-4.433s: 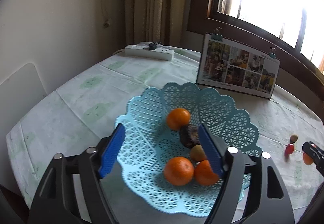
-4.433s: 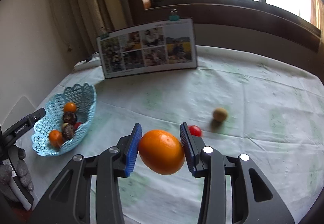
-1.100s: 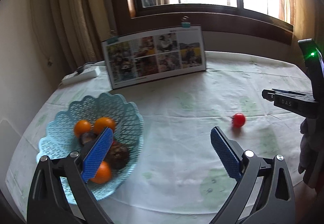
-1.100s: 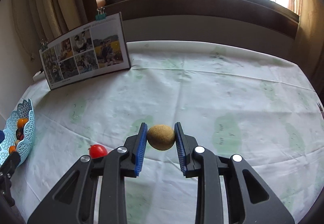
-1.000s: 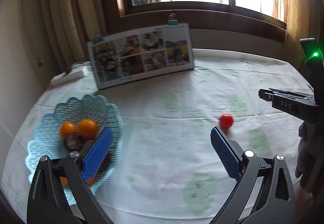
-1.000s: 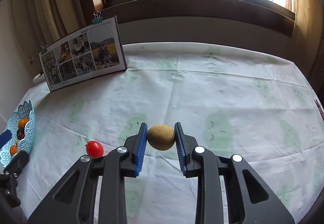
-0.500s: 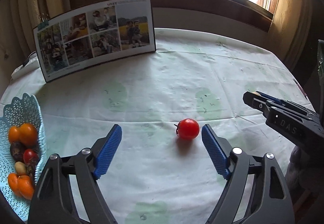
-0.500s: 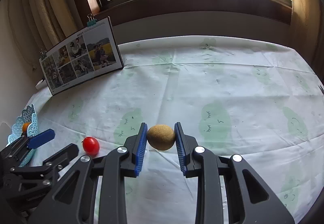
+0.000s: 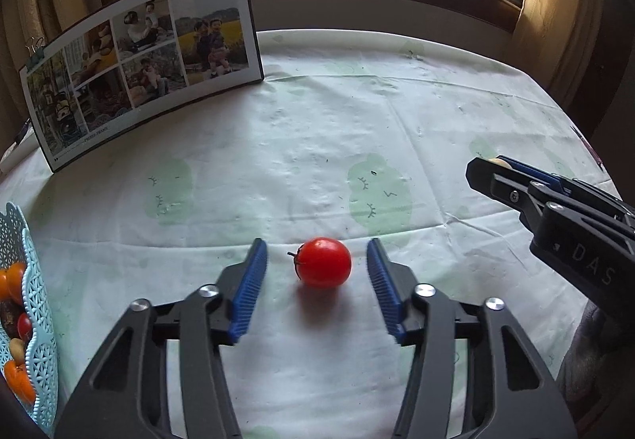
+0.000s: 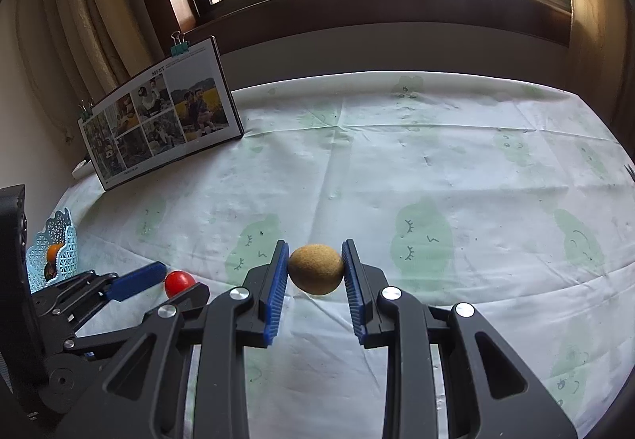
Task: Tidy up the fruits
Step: 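Drop the tomato into the basket with left while right carries its fruit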
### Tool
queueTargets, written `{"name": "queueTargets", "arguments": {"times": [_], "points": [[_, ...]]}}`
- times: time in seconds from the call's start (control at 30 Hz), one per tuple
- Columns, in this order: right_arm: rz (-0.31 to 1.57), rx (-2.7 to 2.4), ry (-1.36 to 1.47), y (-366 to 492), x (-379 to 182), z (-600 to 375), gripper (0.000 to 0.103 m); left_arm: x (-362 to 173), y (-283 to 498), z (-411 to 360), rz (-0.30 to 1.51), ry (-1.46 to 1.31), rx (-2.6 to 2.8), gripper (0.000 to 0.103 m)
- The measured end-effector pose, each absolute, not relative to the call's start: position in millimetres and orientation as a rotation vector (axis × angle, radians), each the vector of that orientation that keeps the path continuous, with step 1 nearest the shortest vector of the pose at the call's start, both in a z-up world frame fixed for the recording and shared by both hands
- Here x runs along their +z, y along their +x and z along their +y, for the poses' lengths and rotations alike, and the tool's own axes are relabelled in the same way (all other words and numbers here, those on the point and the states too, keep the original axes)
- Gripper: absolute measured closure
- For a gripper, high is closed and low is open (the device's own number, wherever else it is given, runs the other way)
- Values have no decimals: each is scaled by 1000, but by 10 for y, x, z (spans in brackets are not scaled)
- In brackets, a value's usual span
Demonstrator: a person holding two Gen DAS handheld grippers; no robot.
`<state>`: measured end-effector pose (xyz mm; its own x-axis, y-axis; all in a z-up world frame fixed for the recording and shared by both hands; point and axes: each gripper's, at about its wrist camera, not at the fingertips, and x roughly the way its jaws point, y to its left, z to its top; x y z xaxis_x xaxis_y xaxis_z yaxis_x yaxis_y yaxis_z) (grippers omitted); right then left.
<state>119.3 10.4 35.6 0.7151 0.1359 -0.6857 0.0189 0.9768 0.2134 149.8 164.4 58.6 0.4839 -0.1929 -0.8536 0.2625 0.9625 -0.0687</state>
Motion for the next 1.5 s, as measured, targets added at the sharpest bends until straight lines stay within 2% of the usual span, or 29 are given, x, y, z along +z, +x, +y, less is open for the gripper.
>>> {"name": "queueTargets", "arguments": {"times": [0.2,0.77,1.1,1.5], "points": [[773,56,202,1202,347,120,75,550,1508,1641,1025,68,-282,73],[738,76,193,1113,453,176,75,1152,1111,2130,848,63,-140,74],[728,113,182,1031,499,316,75,1435,836,2880,769,40,64,74],[740,121,168,974,461,432,75,1388,656,3932,778,-32,314,74]]}}
